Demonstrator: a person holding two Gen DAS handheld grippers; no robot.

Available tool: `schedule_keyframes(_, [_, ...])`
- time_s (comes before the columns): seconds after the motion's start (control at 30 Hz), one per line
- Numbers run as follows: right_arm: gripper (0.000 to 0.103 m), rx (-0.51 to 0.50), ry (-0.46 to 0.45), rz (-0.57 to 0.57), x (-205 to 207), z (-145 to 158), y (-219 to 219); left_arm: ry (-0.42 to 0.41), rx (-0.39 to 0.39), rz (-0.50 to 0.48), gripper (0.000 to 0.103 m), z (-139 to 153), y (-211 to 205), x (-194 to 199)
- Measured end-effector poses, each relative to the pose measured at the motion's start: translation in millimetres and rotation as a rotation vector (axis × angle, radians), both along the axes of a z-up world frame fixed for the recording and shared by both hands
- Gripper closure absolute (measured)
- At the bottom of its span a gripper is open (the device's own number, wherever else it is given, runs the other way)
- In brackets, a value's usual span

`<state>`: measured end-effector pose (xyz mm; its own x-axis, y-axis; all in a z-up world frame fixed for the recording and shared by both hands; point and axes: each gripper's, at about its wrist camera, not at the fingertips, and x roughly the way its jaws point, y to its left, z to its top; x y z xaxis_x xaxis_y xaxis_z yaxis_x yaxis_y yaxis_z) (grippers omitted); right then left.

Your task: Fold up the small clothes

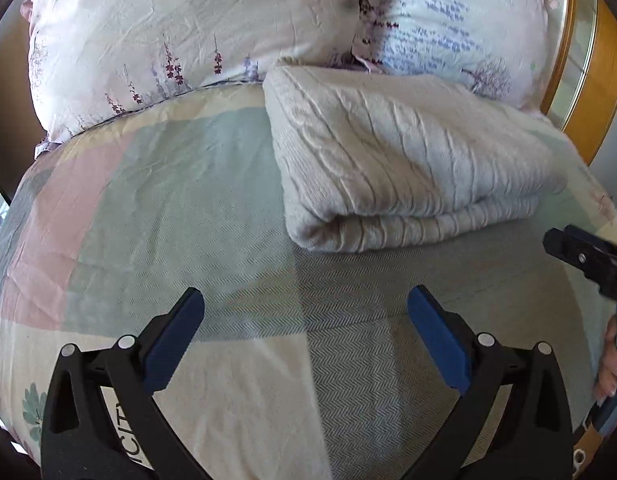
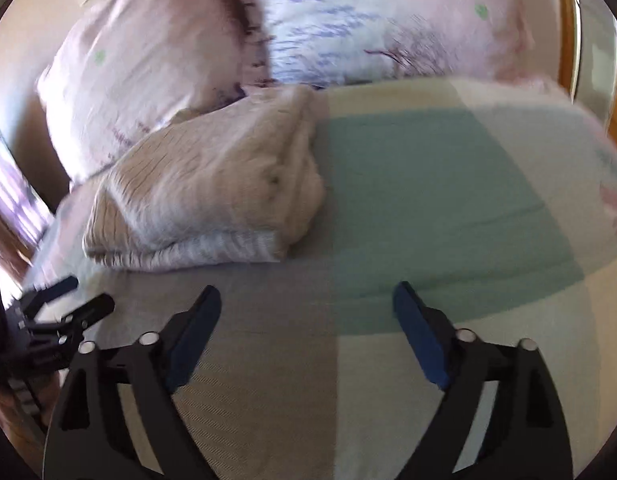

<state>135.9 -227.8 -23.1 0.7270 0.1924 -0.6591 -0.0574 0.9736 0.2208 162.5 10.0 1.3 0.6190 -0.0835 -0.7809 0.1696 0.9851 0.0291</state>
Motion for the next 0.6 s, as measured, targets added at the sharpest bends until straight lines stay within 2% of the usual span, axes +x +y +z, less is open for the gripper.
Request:
schedule_keyframes(0.13, [0.011,-0.170,-0.011,0.053,0.6,-0.1,39.6,0.021,0.027,0.002,0.002,-5.3,-3.1,2.5])
schedule_keyframes(0.2, [0.009,-0.216,0.032,0.059,5.0,-4.7,49.3,0.025,0.016,0.000,0.002,-5.4,-1.3,2.9])
schedule_keyframes(0.3, [0.001,-0.189,0.075,0.039,16.9,-10.4,45.5,0.025,0.016,-0.002,0.002,-5.0,-0.5,3.0])
schedule_keyframes(0.6, [0.001,-0.199,0.080,0.029,17.4,-10.8,47.7,0.025,0.016,-0.003,0.002,-5.3,-1.4,3.0])
